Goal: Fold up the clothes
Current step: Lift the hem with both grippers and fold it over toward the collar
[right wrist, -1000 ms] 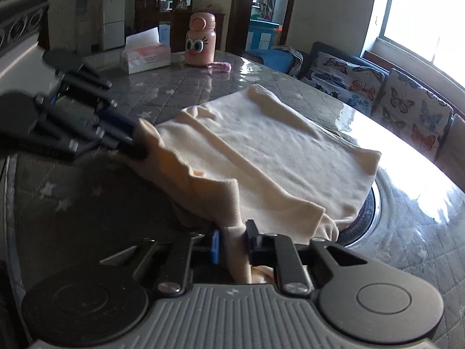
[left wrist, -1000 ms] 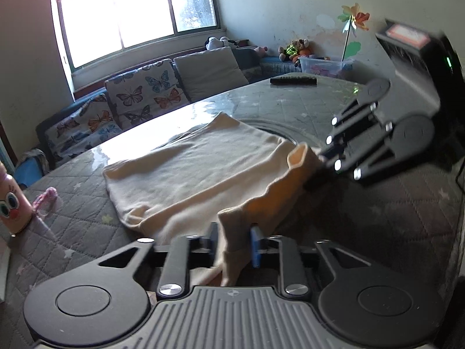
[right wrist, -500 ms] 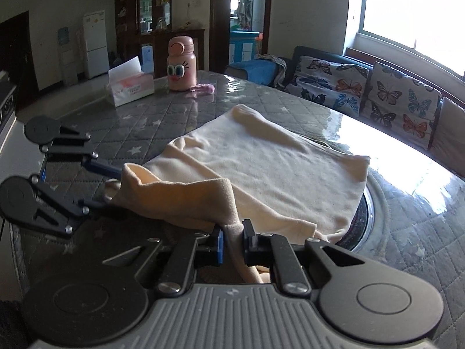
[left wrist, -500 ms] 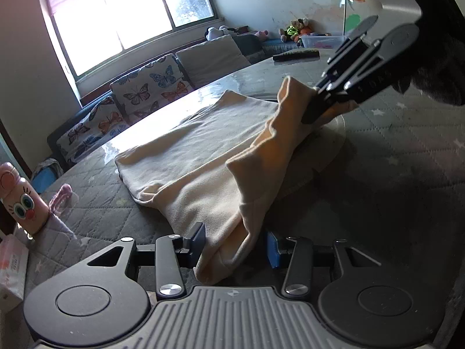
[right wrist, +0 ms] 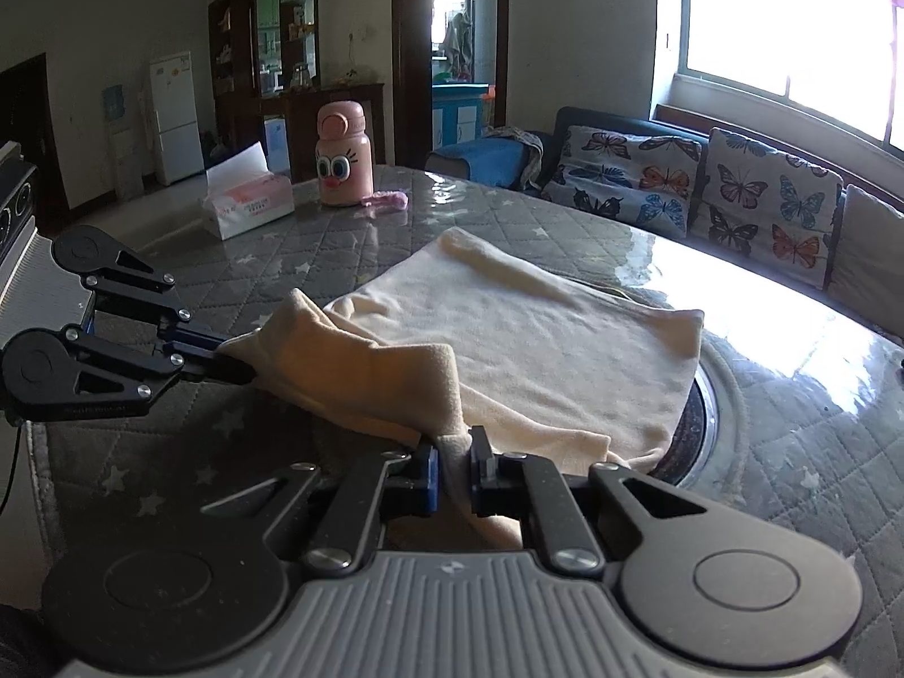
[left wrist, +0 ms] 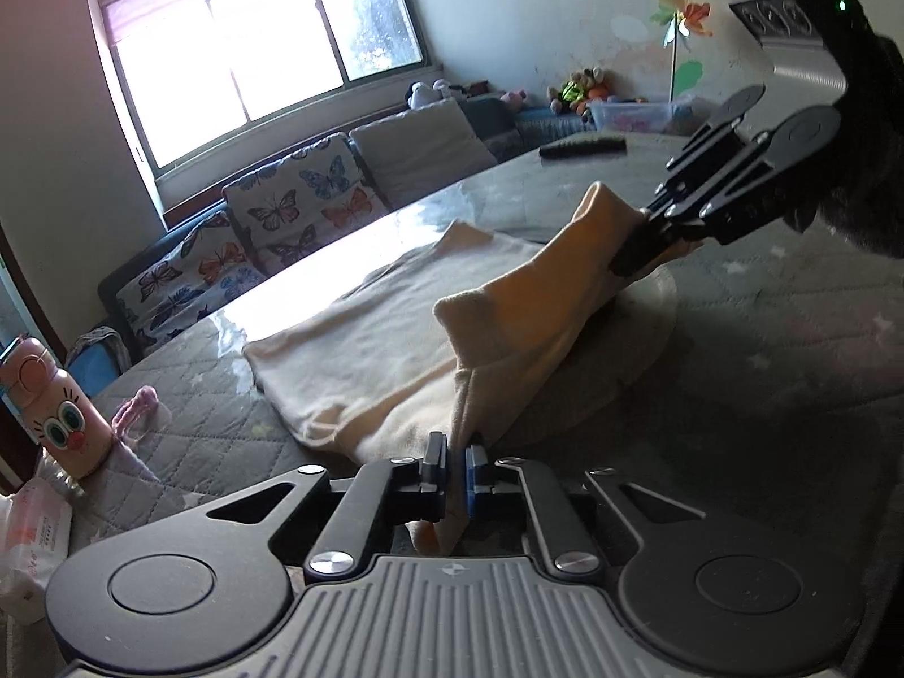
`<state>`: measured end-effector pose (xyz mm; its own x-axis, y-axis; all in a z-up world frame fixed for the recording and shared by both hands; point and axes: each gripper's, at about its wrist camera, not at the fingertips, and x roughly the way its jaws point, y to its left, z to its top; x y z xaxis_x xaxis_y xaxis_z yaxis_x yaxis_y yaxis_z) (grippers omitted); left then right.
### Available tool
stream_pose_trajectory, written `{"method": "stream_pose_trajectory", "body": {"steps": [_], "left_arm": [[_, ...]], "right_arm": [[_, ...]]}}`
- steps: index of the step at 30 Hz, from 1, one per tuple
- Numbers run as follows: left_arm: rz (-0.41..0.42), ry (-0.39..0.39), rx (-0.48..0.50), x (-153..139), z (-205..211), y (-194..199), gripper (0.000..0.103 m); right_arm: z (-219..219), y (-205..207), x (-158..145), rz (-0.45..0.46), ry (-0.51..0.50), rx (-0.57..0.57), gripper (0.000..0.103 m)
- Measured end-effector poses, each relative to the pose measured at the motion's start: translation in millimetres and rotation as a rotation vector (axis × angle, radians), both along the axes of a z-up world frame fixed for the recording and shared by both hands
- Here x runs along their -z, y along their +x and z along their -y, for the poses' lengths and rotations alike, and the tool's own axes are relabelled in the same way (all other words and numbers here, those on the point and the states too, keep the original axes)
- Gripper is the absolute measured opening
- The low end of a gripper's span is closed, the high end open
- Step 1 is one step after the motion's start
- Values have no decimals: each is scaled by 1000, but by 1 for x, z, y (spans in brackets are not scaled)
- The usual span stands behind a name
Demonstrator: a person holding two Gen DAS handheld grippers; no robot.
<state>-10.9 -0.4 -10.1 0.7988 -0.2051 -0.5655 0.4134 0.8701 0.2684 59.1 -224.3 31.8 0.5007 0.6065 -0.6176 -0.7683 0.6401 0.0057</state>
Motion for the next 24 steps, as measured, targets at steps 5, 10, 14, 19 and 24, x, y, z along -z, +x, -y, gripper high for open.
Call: {"method": "stream_pose_trajectory", "body": {"steps": [5,10,14,19,24], "left_arm": [[-3,-29,22,-14,-1,-24,6],[-6,-76,36,-31,-5,-58,6],[-9,-96,53,-39,-4,-76,6],[8,-101,41,-44,-7,-64,6],[36,-114,0,-52,-15,-31,6]], "right_arm": [[11,-19,-11,7,13,-24,9],[24,-49,-26,-5,38,-61,9],[33,-75,-39,4,45,-92,9],[29,-67,-46,11,29,-92,9],[16,-37,-53,23,21,-89,8]]}}
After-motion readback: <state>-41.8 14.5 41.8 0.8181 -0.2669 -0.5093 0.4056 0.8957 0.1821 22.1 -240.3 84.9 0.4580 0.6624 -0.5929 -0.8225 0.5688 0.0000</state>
